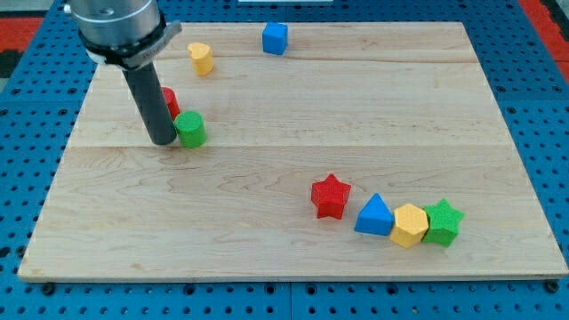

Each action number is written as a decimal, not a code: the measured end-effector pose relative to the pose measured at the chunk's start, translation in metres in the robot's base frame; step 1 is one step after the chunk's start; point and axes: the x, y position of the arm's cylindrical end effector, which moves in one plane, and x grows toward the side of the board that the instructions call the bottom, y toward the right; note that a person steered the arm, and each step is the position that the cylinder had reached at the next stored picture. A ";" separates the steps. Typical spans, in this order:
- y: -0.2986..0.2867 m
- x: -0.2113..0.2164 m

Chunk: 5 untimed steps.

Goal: Move the green circle to the top of the red star

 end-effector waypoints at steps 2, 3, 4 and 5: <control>0.121 0.012; 0.187 0.041; 0.180 0.023; 0.143 -0.018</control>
